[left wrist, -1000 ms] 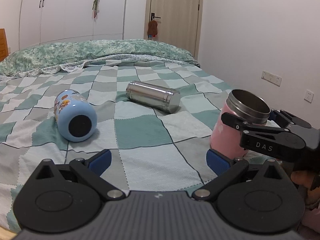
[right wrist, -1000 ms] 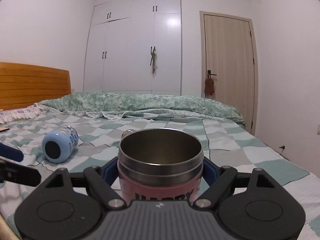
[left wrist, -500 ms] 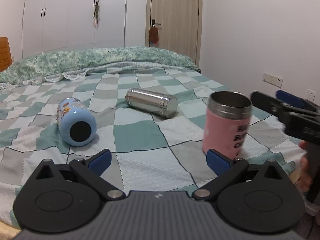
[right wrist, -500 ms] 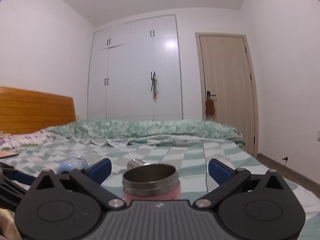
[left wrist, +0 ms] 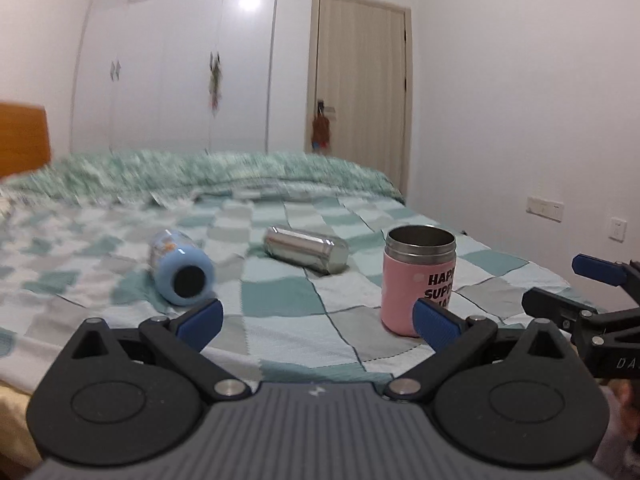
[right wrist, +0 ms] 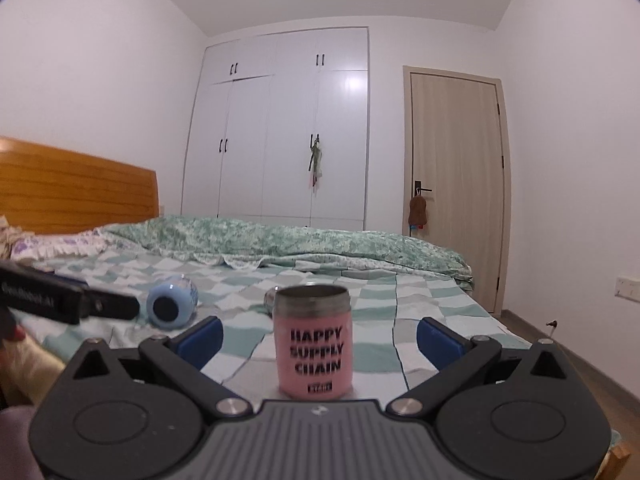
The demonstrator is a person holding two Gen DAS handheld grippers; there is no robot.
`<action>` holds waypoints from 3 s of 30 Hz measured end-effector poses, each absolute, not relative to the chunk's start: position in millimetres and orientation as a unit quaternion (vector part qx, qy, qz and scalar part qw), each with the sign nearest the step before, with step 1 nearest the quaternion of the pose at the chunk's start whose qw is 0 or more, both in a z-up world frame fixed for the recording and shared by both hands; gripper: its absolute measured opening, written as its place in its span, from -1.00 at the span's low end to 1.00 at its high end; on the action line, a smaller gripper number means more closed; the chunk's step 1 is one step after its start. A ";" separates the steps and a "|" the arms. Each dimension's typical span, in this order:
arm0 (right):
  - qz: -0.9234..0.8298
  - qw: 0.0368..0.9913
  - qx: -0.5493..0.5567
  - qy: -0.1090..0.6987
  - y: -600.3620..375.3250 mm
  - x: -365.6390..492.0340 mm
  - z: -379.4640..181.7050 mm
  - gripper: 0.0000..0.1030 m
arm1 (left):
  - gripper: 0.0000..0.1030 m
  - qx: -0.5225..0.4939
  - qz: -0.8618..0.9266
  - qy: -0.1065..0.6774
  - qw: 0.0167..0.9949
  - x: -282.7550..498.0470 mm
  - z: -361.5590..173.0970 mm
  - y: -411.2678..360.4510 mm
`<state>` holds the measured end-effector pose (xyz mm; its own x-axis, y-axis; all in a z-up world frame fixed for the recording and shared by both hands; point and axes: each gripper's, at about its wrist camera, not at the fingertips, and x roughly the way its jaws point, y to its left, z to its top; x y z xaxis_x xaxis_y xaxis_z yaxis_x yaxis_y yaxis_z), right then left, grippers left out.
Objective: Flip cup upright
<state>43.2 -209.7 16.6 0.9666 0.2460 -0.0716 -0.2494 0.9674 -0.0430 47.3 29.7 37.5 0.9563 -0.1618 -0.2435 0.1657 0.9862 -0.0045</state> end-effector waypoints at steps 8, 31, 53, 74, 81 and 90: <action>0.117 0.991 -0.054 0.029 -201.2 18.6 -1.2 1.00 | 1.00 0.015 -0.057 0.097 0.993 15.6 11.1 24.0; 0.100 0.994 -0.035 0.023 -209.0 9.4 -17.4 1.00 | 1.00 -0.007 -0.040 0.070 0.997 6.5 -18.8 29.2; 0.096 0.995 -0.031 0.024 -209.4 9.5 -18.0 1.00 | 1.00 -0.006 -0.041 0.067 0.997 5.7 -18.8 29.3; 0.096 0.995 -0.031 0.023 -209.3 9.8 -18.6 1.00 | 1.00 -0.006 -0.041 0.061 0.997 4.5 -15.7 30.4; 0.096 0.995 -0.031 0.023 -209.3 10.0 -18.9 1.00 | 1.00 -0.007 -0.041 0.061 0.997 4.6 -15.8 30.8; 0.096 0.995 -0.031 0.023 -208.9 10.3 -19.4 1.00 | 1.00 -0.007 -0.035 0.053 0.998 1.2 -14.5 31.3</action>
<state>10.3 -208.9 -19.4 0.9805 0.1897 -0.0514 -0.1926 0.9796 -0.0575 1.2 31.3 -14.5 0.9919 -0.0704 -0.1062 0.0688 0.9975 -0.0185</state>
